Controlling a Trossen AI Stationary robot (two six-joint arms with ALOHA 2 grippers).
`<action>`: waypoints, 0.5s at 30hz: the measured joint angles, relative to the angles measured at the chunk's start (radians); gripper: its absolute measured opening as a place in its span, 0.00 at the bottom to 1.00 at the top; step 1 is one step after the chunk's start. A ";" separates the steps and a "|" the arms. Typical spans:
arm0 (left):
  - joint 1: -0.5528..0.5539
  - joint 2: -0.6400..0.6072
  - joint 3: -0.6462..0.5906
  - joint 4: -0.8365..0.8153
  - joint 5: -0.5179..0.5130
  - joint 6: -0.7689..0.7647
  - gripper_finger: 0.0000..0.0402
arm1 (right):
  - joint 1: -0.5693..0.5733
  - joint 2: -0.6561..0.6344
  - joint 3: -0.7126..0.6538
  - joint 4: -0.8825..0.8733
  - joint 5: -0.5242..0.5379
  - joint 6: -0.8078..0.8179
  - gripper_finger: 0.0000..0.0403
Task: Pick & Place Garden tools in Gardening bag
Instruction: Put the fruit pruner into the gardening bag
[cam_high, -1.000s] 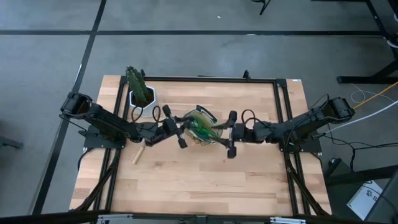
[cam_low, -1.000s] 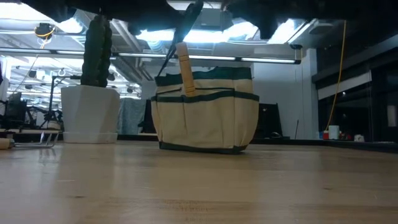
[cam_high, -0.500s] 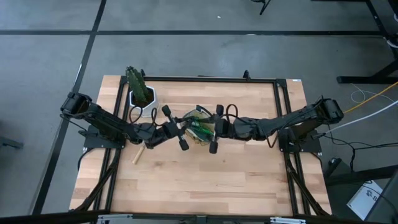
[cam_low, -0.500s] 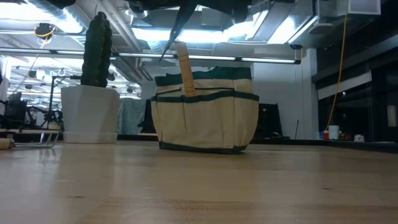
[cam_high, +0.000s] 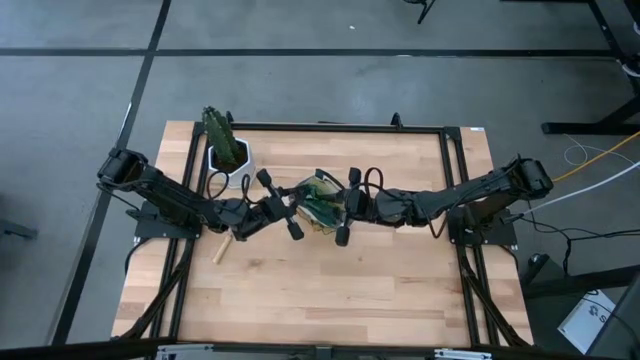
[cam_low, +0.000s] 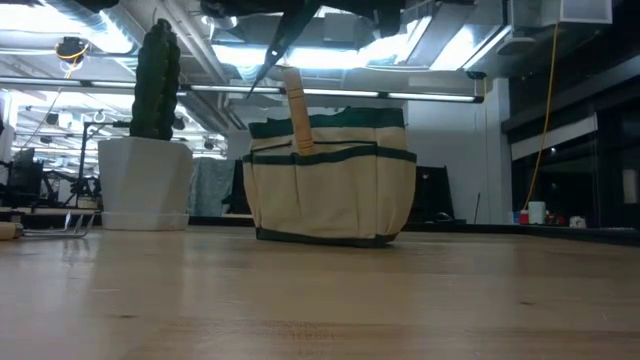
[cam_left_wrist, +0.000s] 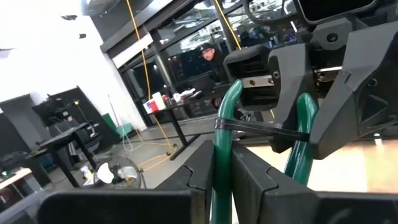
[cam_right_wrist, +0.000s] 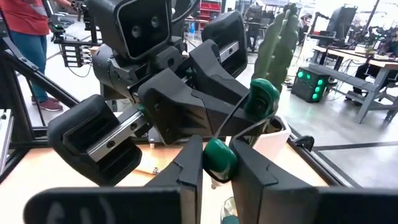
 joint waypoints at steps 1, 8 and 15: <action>-0.003 0.000 0.000 -0.011 0.000 -0.012 0.09 | 0.000 0.000 0.000 -0.008 -0.001 0.000 0.13; -0.029 -0.111 0.109 -0.533 0.055 -0.257 0.20 | 0.000 0.000 0.000 -0.052 -0.026 0.017 0.13; -0.022 -0.202 0.314 -1.079 0.379 -0.477 0.38 | -0.003 0.000 0.000 -0.041 -0.122 0.007 0.13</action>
